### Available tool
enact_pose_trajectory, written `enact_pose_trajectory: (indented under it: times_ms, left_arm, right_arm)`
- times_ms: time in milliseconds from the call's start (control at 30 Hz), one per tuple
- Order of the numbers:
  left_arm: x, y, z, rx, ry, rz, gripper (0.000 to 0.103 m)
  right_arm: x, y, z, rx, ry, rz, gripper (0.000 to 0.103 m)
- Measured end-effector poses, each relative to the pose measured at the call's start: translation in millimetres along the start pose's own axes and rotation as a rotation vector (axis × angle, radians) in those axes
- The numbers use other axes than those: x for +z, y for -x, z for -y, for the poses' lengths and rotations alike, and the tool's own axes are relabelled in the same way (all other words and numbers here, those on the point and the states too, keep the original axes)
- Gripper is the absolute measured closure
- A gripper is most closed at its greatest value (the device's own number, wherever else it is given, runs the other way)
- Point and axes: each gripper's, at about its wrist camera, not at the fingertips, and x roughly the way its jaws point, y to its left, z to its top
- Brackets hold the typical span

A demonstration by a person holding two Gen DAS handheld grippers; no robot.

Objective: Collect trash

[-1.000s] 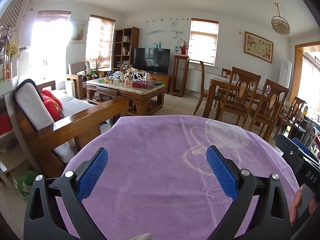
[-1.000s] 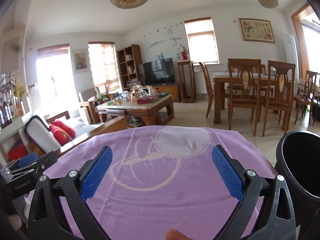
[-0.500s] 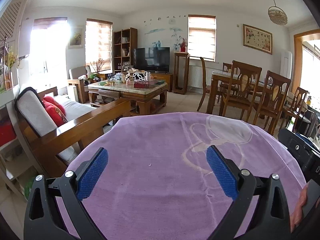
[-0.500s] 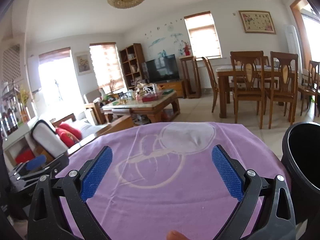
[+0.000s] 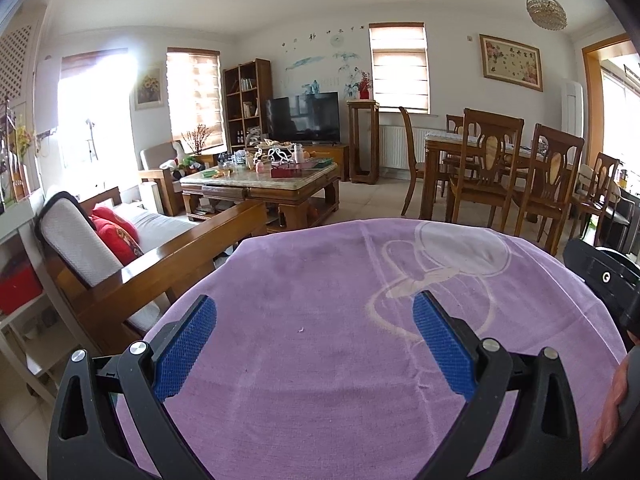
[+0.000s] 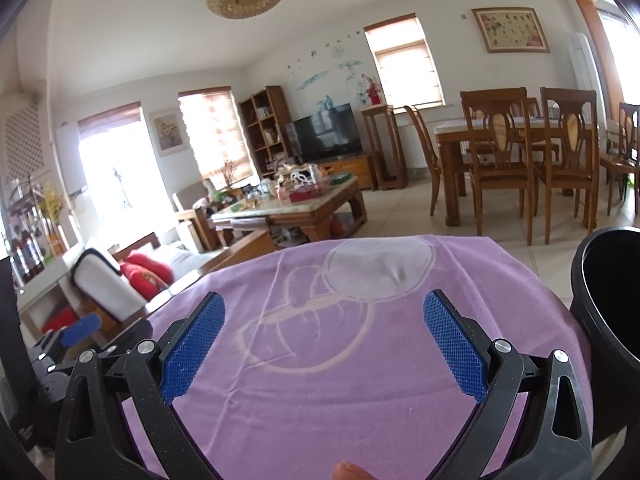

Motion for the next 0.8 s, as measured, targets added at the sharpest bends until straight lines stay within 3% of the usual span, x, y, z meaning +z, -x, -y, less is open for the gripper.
enact_pose_trajectory:
  times_ms: [800]
  left_arm:
    - [0.1,7.4,2.5,0.005,0.006,0.007,0.005]
  right_arm:
    - [0.0,-0.1,-2.4,0.008,-0.008,-0.004,0.005]
